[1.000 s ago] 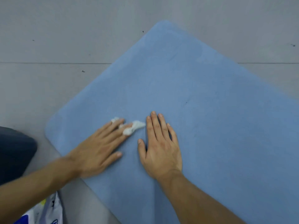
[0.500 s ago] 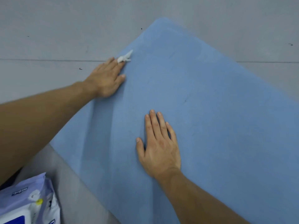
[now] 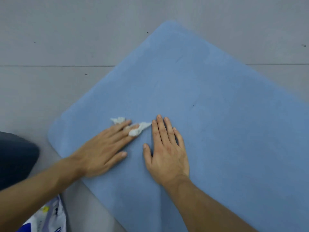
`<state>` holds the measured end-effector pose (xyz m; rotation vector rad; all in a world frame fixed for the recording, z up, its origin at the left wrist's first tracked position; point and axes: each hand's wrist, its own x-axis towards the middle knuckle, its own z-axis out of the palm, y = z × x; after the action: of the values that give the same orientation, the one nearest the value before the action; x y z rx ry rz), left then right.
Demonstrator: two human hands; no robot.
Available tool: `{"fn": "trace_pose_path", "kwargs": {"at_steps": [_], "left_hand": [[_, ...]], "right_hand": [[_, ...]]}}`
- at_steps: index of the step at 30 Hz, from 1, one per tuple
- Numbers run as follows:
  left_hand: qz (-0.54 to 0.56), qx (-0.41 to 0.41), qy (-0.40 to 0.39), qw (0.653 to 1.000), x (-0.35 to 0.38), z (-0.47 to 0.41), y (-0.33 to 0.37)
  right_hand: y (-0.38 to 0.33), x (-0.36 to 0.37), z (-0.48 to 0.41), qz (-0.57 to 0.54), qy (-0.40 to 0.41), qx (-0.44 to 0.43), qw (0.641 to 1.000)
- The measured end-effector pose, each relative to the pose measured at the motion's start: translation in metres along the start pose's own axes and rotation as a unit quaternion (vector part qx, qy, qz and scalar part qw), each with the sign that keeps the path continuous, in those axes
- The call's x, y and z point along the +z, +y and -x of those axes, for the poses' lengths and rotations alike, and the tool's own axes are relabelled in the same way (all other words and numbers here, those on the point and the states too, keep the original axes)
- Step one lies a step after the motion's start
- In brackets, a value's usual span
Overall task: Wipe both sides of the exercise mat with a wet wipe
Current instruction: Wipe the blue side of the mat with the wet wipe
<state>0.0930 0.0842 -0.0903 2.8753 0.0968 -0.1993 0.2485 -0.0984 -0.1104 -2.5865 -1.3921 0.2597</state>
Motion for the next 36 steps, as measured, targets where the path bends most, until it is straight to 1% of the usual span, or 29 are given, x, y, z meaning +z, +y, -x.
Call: {"fn": "trace_pose_path", "kwargs": {"at_steps": [3, 6, 10, 14, 18, 20, 22, 26, 30, 33, 34, 36], "left_hand": [[-0.011, 0.032, -0.013, 0.999, -0.001, 0.023, 0.007], [-0.042, 0.046, -0.031, 0.998, -0.005, 0.006, -0.014], [-0.009, -0.023, -0.026, 0.999, -0.016, -0.064, -0.059], [0.014, -0.1, -0.027, 0.994, -0.036, -0.137, -0.088], [0.038, -0.196, -0.002, 0.98, -0.048, -0.167, -0.109], [0.038, -0.189, 0.011, 0.981, -0.046, -0.159, -0.11], [0.032, -0.153, 0.02, 0.987, -0.037, -0.138, -0.096], [0.018, -0.08, 0.014, 0.997, -0.015, -0.072, -0.046], [0.004, -0.051, 0.004, 0.999, 0.001, -0.004, -0.01], [-0.015, -0.043, -0.011, 0.999, 0.002, 0.017, -0.003], [-0.017, -0.05, -0.011, 0.999, 0.0, 0.013, -0.009], [-0.016, -0.091, -0.007, 0.996, -0.006, -0.008, -0.027]], "right_hand": [[0.0, 0.001, 0.0, 0.006, -0.001, -0.002, 1.0], [-0.001, 0.001, 0.0, 0.006, 0.002, -0.001, 1.0], [-0.001, 0.001, 0.0, 0.001, 0.004, 0.006, 1.0], [0.0, 0.0, 0.0, -0.004, 0.0, 0.002, 1.0], [0.0, -0.001, 0.0, -0.005, -0.002, 0.003, 1.0], [0.0, -0.001, -0.001, -0.006, -0.001, 0.003, 1.0], [0.0, -0.001, 0.0, -0.007, 0.0, 0.004, 1.0], [0.0, -0.001, -0.001, -0.005, -0.004, 0.002, 1.0], [0.0, -0.001, -0.001, -0.001, -0.003, 0.002, 1.0], [0.0, 0.0, 0.0, 0.0, -0.006, 0.002, 1.0], [0.0, 0.0, 0.0, 0.001, -0.007, 0.002, 1.0], [0.0, 0.0, -0.001, 0.001, -0.005, 0.002, 1.0]]}}
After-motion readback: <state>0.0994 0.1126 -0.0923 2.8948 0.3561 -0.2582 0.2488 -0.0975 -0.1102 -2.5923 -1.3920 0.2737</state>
